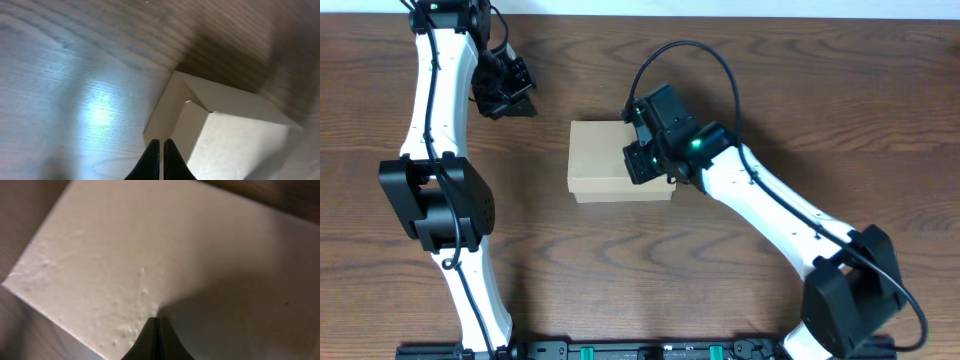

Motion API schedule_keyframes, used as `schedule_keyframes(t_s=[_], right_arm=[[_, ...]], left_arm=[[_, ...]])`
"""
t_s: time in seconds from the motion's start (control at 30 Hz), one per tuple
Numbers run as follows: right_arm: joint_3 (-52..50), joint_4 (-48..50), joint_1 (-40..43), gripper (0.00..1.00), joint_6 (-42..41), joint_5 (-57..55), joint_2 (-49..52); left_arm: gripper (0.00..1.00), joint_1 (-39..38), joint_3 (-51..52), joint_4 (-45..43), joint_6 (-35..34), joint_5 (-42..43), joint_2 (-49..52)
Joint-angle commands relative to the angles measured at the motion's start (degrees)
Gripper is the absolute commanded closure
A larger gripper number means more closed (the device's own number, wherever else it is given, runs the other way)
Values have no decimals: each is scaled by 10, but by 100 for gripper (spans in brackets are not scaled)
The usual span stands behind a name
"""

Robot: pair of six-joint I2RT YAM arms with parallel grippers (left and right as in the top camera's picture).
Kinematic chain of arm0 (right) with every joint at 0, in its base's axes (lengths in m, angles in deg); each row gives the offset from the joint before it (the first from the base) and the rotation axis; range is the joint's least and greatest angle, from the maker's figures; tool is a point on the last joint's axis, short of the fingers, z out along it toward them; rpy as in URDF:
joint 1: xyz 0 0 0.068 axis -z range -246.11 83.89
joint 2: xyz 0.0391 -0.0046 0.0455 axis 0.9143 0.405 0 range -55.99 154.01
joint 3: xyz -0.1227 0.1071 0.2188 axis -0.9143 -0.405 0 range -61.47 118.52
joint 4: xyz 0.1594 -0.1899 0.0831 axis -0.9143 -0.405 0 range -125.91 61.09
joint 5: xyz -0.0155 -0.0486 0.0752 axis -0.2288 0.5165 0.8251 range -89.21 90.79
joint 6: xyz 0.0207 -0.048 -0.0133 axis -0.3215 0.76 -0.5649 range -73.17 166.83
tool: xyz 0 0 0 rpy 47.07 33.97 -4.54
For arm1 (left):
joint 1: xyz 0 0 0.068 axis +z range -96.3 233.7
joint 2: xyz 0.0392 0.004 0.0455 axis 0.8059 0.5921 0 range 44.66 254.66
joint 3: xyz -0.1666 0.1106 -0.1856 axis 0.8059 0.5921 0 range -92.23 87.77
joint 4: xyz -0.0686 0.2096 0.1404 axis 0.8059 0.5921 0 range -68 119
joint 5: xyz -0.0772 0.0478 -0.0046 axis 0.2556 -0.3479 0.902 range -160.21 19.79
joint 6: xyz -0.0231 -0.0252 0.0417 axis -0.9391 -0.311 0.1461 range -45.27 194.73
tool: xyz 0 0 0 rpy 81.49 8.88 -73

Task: Pack container
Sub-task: 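Press the closed lid down with the right gripper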

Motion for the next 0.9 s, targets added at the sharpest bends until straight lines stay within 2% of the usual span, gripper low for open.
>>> schedule_keyframes(t_s=[0.0,0.3,0.67,0.7,0.73,0.8,0.83,0.87], right_arm=[[3,-9,-15,99,-9,-19,37],[3,-40,-37,99,-9,-19,97],[29,-38,-40,99,5,-7,33],[37,-41,-40,89,7,-7,24],[42,-43,-40,73,9,-8,18],[59,-47,-39,15,20,-8,2],[66,-48,-39,1,23,-8,-4],[77,-51,-37,1,26,-8,-12]], left_arm=[[94,1,-12,5,-6,-24,10],[95,1,-12,9,-6,-24,10],[94,1,-47,35,-3,-24,10],[94,1,-60,42,-1,-24,10],[95,1,-73,49,1,-23,10],[94,1,-106,68,2,-24,10],[87,1,-122,78,2,-24,10],[70,1,-146,92,2,-24,10]])
